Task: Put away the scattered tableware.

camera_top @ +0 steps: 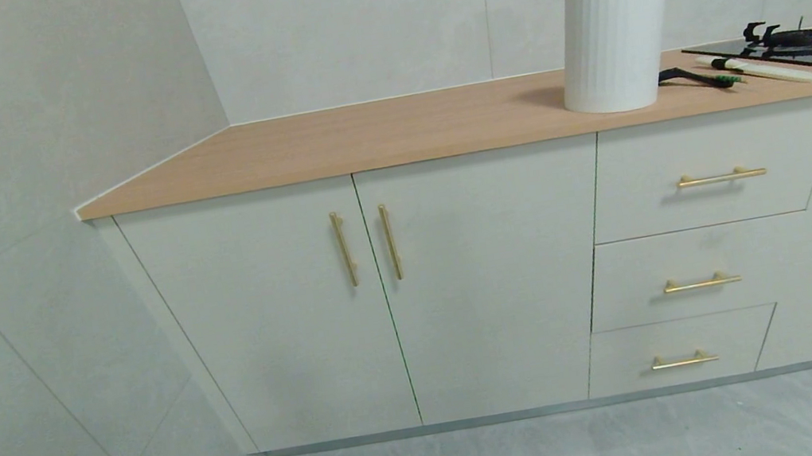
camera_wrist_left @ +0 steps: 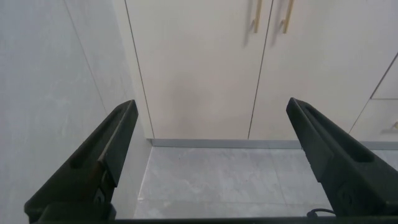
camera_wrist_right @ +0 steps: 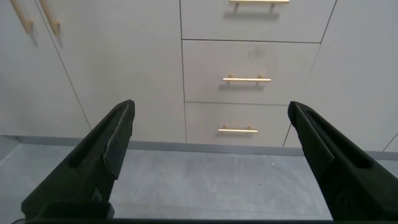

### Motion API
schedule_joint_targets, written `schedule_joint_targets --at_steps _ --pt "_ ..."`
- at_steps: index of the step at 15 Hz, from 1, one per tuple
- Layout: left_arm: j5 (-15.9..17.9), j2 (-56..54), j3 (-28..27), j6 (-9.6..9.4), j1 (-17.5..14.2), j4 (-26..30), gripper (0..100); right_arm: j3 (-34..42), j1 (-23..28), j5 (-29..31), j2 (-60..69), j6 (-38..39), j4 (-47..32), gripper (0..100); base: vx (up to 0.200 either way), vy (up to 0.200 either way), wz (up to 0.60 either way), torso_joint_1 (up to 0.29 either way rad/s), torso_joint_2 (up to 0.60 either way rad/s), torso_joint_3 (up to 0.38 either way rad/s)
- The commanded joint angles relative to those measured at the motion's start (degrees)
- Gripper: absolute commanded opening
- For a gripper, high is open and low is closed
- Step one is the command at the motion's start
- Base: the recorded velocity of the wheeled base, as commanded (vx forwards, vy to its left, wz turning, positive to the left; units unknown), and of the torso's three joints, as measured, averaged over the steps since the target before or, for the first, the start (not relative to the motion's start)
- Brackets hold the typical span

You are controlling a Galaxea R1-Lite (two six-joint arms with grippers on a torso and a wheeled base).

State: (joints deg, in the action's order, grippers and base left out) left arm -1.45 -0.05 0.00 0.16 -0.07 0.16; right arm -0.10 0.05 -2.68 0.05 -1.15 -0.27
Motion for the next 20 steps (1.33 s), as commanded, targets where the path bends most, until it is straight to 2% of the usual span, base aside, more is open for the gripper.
schedule_joint_targets --at_steps 1,3,20 --pt "0.0 0.0 0.0 0.02 0.0 0.0 100 0.0 0.0 0.0 -0.1 0.0 0.0 100 0.000 0.000 0.00 0.000 0.00 0.000" --pt "0.0 0.0 0.0 0.02 0.0 0.0 100 0.0 0.0 0.0 -0.1 -0.1 0.0 100 0.000 0.000 0.00 0.000 0.00 0.000" --pt "0.0 0.0 0.0 0.11 0.0 0.0 100 0.0 0.0 0.1 0.0 0.1 0.0 100 0.000 -0.200 0.00 0.003 0.00 0.003"
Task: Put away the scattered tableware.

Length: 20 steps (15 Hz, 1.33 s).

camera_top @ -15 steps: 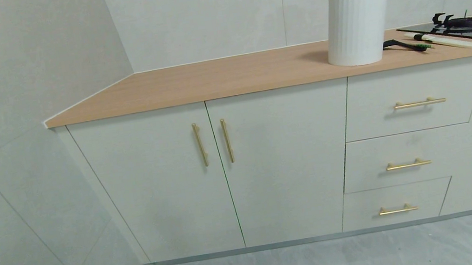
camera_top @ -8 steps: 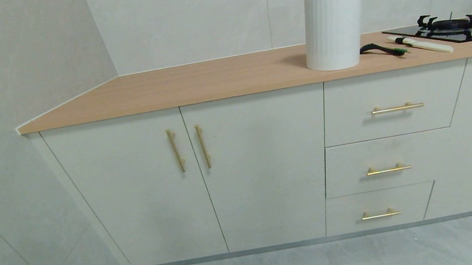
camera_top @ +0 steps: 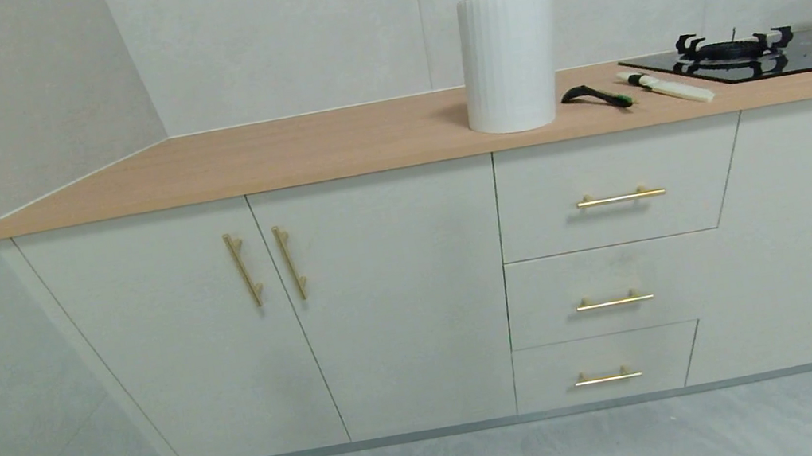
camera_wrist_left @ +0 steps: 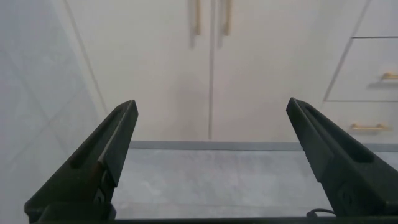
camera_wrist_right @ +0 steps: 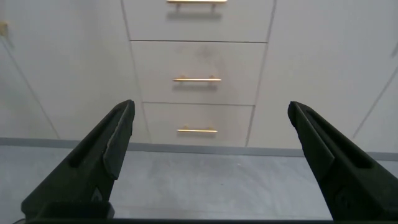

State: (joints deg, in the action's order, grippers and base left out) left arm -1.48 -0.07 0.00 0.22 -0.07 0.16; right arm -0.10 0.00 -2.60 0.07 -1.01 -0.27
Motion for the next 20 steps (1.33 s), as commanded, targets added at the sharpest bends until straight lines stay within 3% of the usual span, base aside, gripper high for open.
schedule_joint_targets --at_steps 1,10,15,20 --pt "0.0 0.1 0.0 -0.04 0.0 0.0 100 0.0 0.0 -0.1 -0.1 0.0 0.0 100 0.000 -0.200 0.00 0.002 0.01 0.007" --pt "0.0 0.1 0.0 -0.04 0.0 0.0 100 0.0 0.1 -0.1 -0.1 0.0 0.0 100 0.000 0.000 0.00 0.000 0.00 0.000" --pt "0.0 0.1 0.0 -0.04 0.0 0.0 100 0.0 0.0 -0.1 -0.1 0.0 0.0 100 0.200 0.000 0.00 0.000 0.00 -0.001" --pt "0.0 0.1 0.0 -0.04 0.0 0.0 100 0.0 0.0 -0.1 -0.1 -0.1 0.0 100 0.000 0.000 0.00 0.000 0.00 0.000"
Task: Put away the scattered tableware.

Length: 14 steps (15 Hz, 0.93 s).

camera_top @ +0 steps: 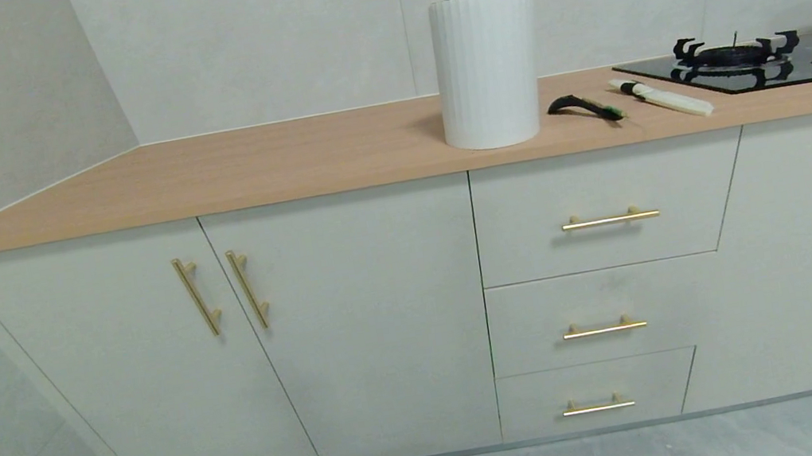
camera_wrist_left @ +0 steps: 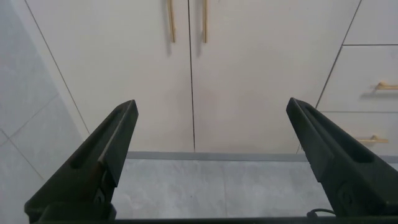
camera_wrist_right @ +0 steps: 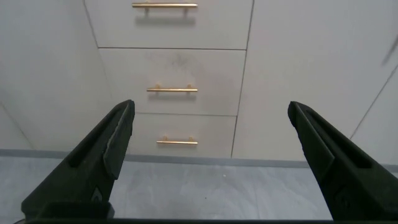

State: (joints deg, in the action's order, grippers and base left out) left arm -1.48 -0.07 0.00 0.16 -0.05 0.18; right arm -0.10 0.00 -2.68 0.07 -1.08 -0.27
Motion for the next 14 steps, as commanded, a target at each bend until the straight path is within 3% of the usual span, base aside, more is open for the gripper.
schedule_joint_targets --at_steps 1,7,9,10,14 --pt "0.0 0.1 0.0 0.02 0.0 0.0 100 0.0 0.1 0.0 -0.1 -0.1 0.0 100 0.000 0.000 0.00 0.000 0.00 0.000" --pt "0.0 0.1 0.0 0.02 0.0 0.0 100 0.0 0.0 0.0 -0.1 -0.7 0.4 100 0.000 0.000 0.00 0.000 0.00 0.000" --pt "0.0 0.1 0.0 0.02 0.0 0.0 100 -6.5 0.0 -0.2 -0.3 -0.2 0.4 100 0.000 0.000 0.00 0.000 0.00 0.000" --pt "0.0 0.1 0.0 0.02 0.0 0.0 100 -11.0 -0.7 -0.5 -3.0 1.0 -1.8 100 0.000 0.000 0.00 0.000 0.00 0.000" --pt "0.0 0.1 0.0 0.02 0.0 0.0 100 -13.0 -1.2 -7.0 -25.1 0.4 -2.7 100 0.000 0.000 0.00 0.000 0.00 0.000"
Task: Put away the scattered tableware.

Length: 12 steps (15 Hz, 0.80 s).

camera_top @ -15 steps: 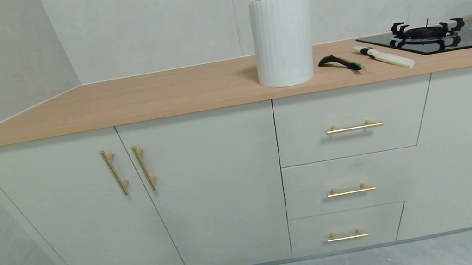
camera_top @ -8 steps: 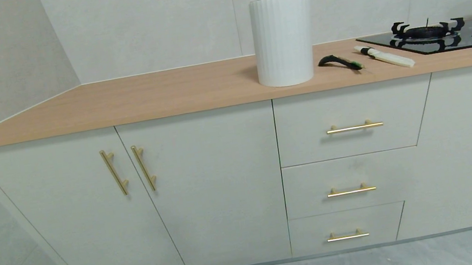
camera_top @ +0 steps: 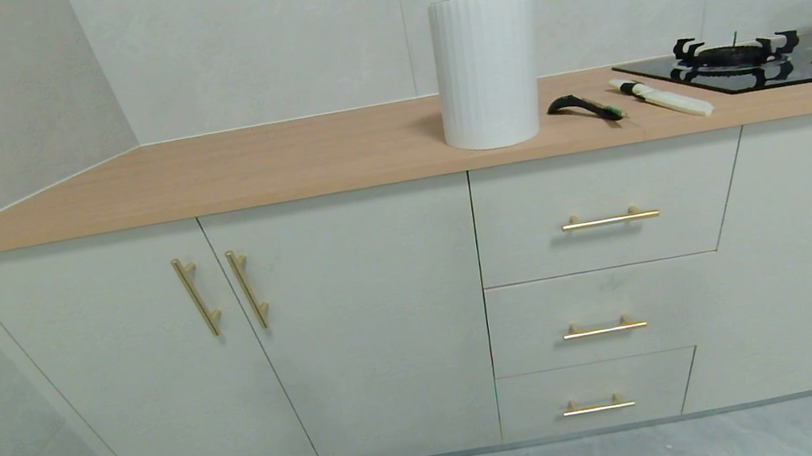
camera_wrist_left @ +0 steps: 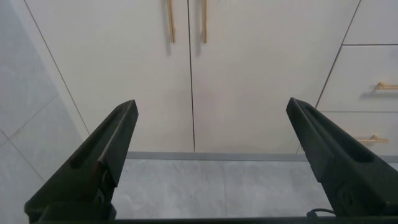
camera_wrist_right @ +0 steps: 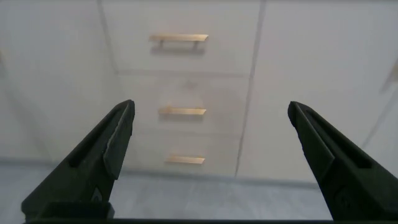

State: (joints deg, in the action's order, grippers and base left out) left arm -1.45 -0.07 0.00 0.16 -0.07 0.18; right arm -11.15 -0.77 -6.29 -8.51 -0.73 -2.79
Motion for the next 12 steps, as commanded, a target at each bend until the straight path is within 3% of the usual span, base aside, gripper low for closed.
schedule_joint_targets --at_steps 1,5,10,12 --pt "0.0 0.1 0.0 0.02 0.0 0.0 100 -2.9 -0.5 -4.1 -22.4 0.0 0.2 100 0.000 0.000 0.00 0.000 0.00 0.000" --pt "0.0 0.1 0.0 0.02 0.0 0.0 100 -12.6 -7.5 -5.9 -53.7 0.3 6.1 100 0.000 0.000 0.00 0.000 0.00 0.000" --pt "0.0 0.1 0.0 0.02 0.0 0.0 100 -17.6 -8.8 -5.3 -83.5 0.6 25.1 100 0.000 0.000 0.00 0.000 0.00 0.000" --pt "0.0 0.1 0.0 0.02 0.0 0.0 100 -21.7 -9.0 -2.5 -94.7 0.5 31.6 100 0.000 0.000 0.00 0.000 0.00 0.000"
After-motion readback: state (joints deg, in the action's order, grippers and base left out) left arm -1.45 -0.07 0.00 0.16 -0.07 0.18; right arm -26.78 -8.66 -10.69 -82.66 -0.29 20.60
